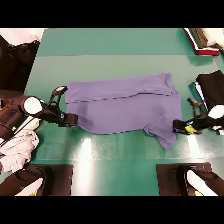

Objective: Fold the shirts.

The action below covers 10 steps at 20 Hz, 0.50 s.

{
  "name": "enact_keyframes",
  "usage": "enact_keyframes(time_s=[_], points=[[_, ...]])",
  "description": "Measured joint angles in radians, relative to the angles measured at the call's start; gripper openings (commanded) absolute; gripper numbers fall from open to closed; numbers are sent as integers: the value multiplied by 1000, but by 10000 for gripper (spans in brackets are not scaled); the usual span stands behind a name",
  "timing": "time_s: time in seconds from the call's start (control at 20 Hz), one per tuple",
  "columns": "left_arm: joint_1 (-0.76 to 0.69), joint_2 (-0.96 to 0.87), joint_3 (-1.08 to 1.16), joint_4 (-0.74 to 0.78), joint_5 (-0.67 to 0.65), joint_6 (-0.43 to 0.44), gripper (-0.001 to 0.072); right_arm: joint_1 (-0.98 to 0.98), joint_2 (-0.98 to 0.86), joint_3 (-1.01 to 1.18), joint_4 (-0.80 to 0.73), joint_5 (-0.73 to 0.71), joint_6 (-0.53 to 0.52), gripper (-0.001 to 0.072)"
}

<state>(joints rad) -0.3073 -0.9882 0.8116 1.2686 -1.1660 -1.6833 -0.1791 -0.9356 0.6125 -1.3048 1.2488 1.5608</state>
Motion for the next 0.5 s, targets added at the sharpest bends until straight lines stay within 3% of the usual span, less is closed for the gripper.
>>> enact_keyframes(time_s=[0.25, 0.5], points=[[0, 116, 80, 6, -94, 0, 31, -68, 180, 157, -27, 214, 0, 16], [0, 277, 98, 19, -199, -49, 31, -91, 297, 252, -31, 302, 5, 15]])
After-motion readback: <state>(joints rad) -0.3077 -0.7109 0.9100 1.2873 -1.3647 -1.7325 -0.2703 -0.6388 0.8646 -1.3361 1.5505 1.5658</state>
